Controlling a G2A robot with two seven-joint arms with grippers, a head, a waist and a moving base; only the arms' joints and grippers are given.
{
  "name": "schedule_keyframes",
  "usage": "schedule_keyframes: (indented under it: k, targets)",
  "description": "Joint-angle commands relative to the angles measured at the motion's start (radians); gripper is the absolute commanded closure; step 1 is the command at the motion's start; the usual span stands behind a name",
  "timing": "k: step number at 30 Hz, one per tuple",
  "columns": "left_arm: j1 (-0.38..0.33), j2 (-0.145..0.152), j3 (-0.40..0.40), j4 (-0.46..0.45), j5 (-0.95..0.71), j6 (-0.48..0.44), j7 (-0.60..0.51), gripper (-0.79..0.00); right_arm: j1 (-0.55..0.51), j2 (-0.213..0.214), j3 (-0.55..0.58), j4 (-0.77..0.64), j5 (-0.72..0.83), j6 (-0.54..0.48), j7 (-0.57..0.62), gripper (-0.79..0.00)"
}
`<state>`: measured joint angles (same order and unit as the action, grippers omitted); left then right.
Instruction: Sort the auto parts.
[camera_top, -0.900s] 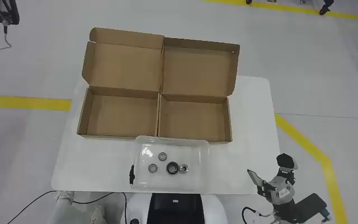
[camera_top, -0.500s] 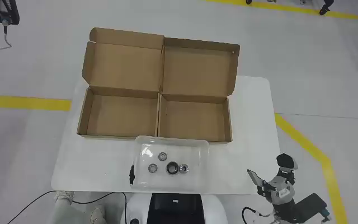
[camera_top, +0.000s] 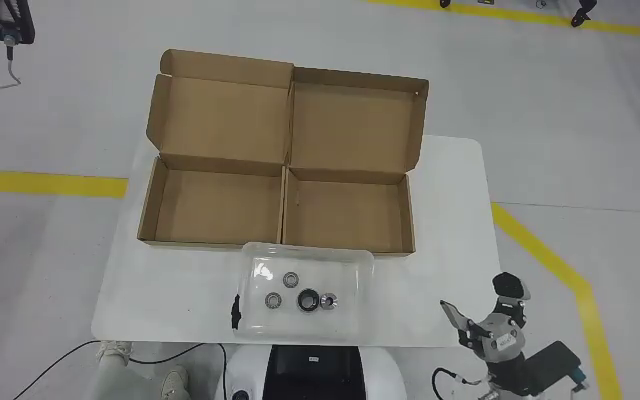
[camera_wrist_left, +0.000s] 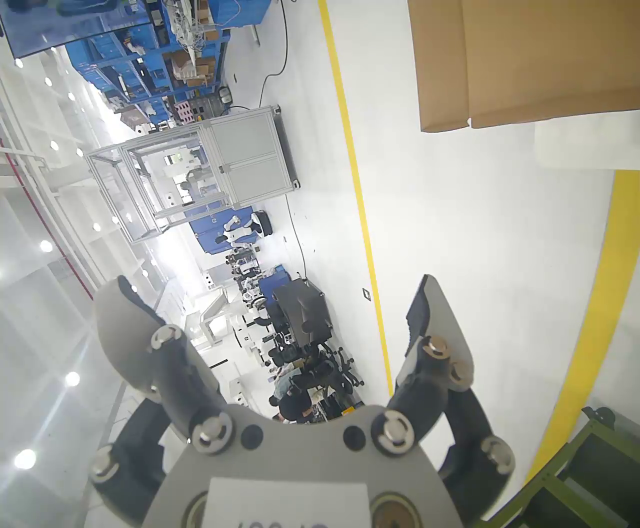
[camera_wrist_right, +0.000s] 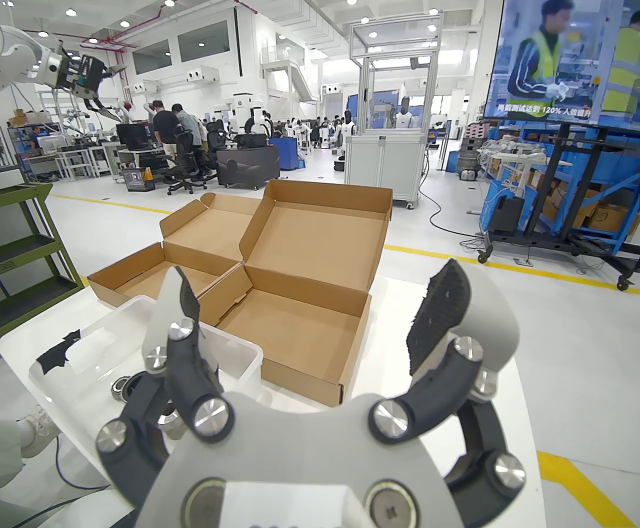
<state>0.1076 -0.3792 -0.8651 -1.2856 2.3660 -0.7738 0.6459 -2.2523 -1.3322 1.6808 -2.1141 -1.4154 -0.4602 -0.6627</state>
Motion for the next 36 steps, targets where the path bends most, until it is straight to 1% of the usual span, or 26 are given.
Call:
schedule_keyframes:
  k: [1,4,8,13,16,20,23,29,32,36]
  targets:
    - [0.0,0.0,0.0,0.0,0.0,0.0,0.0,-0.785,0.015,0.003,-0.001,0.002,-0.001,-0.023,0.033,-0.785]
    - [0.0,0.0,0.0,0.0,0.0,0.0,0.0,-0.785,0.048,0.009,-0.008,0.008,-0.017,-0.072,0.086,-0.785]
    - [0.0,0.0,0.0,0.0,0.0,0.0,0.0,-0.785,0.118,0.018,-0.036,0.027,-0.041,-0.152,0.174,-0.785]
    - [0.0,0.0,0.0,0.0,0.0,0.0,0.0,-0.785,0.206,0.028,-0.101,0.033,-0.107,-0.238,0.299,-0.785]
    - [0.0,0.0,0.0,0.0,0.0,0.0,0.0,-0.785,0.237,0.033,-0.147,0.029,-0.153,-0.271,0.338,-0.785]
    - [0.0,0.0,0.0,0.0,0.0,0.0,0.0,-0.785,0.265,0.037,-0.204,0.027,-0.197,-0.282,0.37,-0.785]
    - [0.0,0.0,0.0,0.0,0.0,0.0,0.0,-0.785,0.301,0.038,-0.255,0.042,-0.229,-0.27,0.428,-0.785]
    - [0.0,0.0,0.0,0.0,0.0,0.0,0.0,-0.785,0.37,0.04,-0.338,0.077,-0.261,-0.261,0.49,-0.785]
    - [0.0,0.0,0.0,0.0,0.0,0.0,0.0,-0.785,0.395,0.041,-0.361,0.095,-0.268,-0.249,0.494,-0.785]
    - [0.0,0.0,0.0,0.0,0.0,0.0,0.0,-0.785,0.395,0.041,-0.361,0.095,-0.268,-0.249,0.494,-0.785]
